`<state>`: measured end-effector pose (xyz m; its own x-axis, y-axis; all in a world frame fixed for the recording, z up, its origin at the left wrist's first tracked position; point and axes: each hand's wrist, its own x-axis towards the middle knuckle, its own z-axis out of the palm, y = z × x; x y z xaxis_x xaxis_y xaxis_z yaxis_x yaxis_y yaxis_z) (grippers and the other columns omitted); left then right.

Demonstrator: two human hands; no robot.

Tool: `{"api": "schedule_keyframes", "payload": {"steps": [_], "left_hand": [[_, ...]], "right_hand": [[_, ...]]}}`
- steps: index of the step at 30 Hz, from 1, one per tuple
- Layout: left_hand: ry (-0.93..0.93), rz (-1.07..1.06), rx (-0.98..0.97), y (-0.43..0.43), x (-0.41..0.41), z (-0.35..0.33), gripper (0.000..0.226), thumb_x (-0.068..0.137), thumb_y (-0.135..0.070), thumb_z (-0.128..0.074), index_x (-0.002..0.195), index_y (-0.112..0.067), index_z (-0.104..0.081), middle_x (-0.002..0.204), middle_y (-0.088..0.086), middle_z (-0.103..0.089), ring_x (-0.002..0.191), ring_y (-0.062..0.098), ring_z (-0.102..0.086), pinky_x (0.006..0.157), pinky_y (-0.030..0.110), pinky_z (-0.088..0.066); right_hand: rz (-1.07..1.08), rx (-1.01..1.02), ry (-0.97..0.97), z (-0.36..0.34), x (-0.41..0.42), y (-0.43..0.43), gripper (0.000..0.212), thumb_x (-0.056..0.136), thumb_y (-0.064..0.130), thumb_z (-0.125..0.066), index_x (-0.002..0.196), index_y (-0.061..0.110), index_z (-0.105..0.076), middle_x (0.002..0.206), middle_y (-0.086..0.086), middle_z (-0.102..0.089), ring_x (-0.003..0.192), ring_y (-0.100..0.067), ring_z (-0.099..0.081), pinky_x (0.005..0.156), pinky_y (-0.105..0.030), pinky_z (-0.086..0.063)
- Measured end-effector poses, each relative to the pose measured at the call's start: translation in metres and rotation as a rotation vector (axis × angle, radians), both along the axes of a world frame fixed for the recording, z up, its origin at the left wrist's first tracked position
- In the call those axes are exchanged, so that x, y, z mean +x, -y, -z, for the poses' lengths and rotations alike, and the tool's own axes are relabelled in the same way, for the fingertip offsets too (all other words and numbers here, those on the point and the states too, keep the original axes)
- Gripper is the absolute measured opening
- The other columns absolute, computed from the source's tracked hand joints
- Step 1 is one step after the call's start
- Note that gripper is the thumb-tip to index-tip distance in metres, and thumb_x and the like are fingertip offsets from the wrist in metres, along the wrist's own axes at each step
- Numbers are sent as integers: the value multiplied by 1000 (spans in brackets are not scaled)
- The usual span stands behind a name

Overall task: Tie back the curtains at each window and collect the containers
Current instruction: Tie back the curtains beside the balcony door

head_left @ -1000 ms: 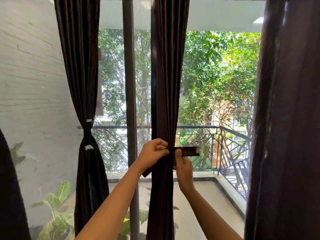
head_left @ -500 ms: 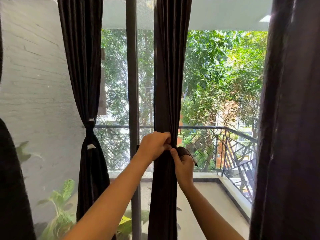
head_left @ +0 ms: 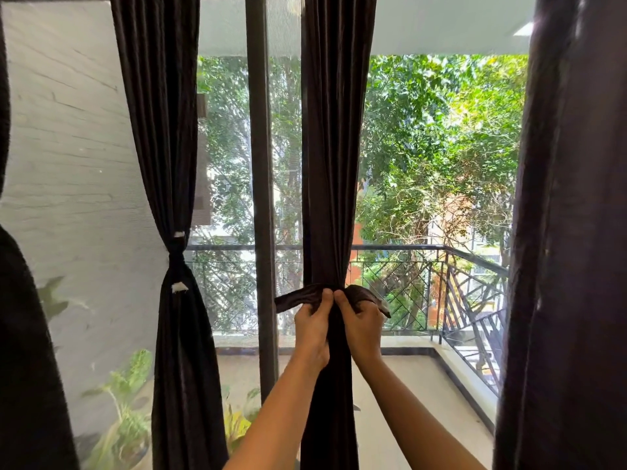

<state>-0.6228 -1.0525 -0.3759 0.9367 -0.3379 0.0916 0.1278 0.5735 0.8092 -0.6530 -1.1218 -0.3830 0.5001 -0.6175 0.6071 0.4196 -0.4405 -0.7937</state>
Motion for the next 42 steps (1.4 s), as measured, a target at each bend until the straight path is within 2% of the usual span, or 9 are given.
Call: {"api": "schedule_keyframes", "payload": {"steps": [5,8,10,12,16,20,26,32,42], "left_hand": [[126,11,-66,-1,3,-1,33,90,-20,-59,118,-2,-62,108,17,-68,99,26,-66,89,35,-53],[190,-141,64,1,0,5,35,90,-30,-59,100,3,-68,91,15,-72,86,24,-68,75,32,-55],[237,-233,152,3,0,9,39,89,-38,-59,86,-1,-69,79,12,-71,75,21,-67,68,31,-54],[284,-344,251,4,-2,10,40,89,-42,-58,72,-6,-66,63,2,-63,58,12,-58,55,21,-45],[375,-507,354,7,-10,9,43,93,-36,-54,65,-4,-62,54,-1,-56,49,6,-49,44,12,-35],[437,-556,461,8,-10,7,46,95,-36,-50,61,-6,-55,52,-2,-52,49,8,-47,45,13,-35],[463,-624,501,10,-21,10,40,96,-34,-49,68,-6,-59,60,3,-56,58,17,-52,56,27,-33],[472,-602,516,7,-21,9,36,96,-32,-49,71,-8,-58,56,-5,-52,54,7,-50,49,20,-33],[468,-597,558,4,-15,8,44,99,-32,-43,72,-1,-60,60,7,-56,59,23,-52,58,30,-34]], "right_hand": [[-19,-15,16,1,-4,1,38,89,24,-64,53,29,-52,43,13,-52,47,4,-53,49,-9,-36],[-43,42,43,3,-2,1,42,88,43,-54,56,16,-59,49,6,-58,48,-2,-53,49,-18,-42],[-15,65,57,5,2,2,53,88,53,-47,67,8,-66,62,-6,-66,60,-18,-65,58,-32,-52],[48,72,59,6,2,1,50,91,49,-46,73,8,-69,65,-10,-68,64,-25,-67,61,-36,-53],[135,90,54,1,-2,-6,36,95,33,-50,74,9,-68,60,-6,-65,59,-17,-63,55,-14,-43],[194,138,5,-3,-4,-12,45,97,30,-49,58,11,-55,52,5,-52,51,-5,-49,50,-10,-38],[219,123,-86,-2,-8,-13,51,99,31,-46,49,18,-44,48,5,-47,47,-12,-46,48,-20,-31],[219,137,-97,-5,-8,-12,46,98,31,-47,59,8,-55,50,2,-50,48,-12,-46,50,-26,-31],[216,129,-140,-9,-9,-21,47,99,30,-46,68,-1,-63,61,-9,-60,57,-21,-51,52,-23,-25]]}}
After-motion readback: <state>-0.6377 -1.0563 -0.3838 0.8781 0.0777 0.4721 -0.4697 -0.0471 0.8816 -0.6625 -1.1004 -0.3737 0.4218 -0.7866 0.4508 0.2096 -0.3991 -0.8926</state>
